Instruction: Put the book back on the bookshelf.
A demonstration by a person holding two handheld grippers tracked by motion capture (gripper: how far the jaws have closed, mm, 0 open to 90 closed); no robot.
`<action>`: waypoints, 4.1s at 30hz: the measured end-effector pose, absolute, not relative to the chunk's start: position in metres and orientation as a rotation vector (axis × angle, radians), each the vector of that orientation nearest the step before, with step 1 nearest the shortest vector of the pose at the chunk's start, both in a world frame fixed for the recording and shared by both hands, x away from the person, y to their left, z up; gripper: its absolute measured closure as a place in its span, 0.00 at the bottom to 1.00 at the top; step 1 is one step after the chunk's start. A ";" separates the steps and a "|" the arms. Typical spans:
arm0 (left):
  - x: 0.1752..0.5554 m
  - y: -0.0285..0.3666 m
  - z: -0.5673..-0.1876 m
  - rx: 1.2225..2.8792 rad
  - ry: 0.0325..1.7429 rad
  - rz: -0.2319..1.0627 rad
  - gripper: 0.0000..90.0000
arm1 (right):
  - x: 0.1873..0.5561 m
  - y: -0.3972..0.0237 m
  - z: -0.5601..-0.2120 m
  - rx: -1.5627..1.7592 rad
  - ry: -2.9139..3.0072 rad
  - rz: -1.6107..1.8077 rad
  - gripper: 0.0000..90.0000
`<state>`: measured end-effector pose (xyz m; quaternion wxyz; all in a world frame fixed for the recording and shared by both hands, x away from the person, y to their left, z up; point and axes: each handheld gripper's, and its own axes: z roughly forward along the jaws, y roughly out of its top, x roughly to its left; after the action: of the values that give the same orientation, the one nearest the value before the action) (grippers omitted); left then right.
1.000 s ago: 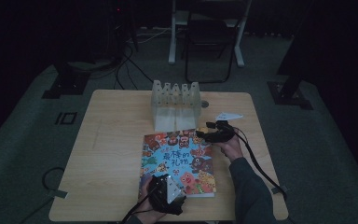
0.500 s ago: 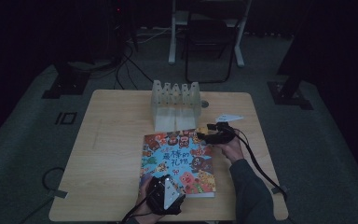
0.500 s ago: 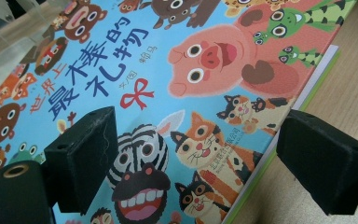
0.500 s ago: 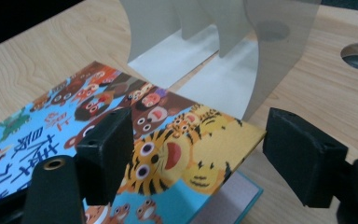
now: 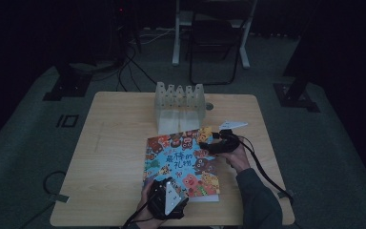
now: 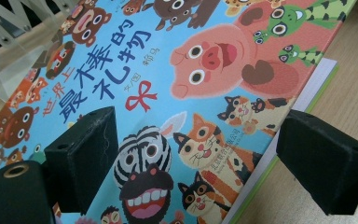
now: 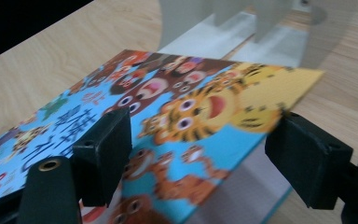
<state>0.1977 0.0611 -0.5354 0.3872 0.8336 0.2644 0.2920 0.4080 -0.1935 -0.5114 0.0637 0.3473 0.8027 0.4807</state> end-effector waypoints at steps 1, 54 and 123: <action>0.197 0.062 -0.533 2.117 0.674 0.745 0.14 | 0.404 -0.190 -0.508 1.028 2.440 1.468 0.26; 0.240 0.167 -0.508 1.854 0.944 0.406 0.34 | 0.380 -0.175 -0.471 1.157 2.474 1.616 0.71; 0.297 0.206 -0.504 1.782 1.021 0.331 0.27 | 0.342 -0.184 -0.447 0.768 2.342 1.686 0.71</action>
<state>0.2972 0.2059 -0.5040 0.5062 0.7387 0.4234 0.1374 0.3418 -0.1841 -0.4468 0.0779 0.2563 0.7819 0.5629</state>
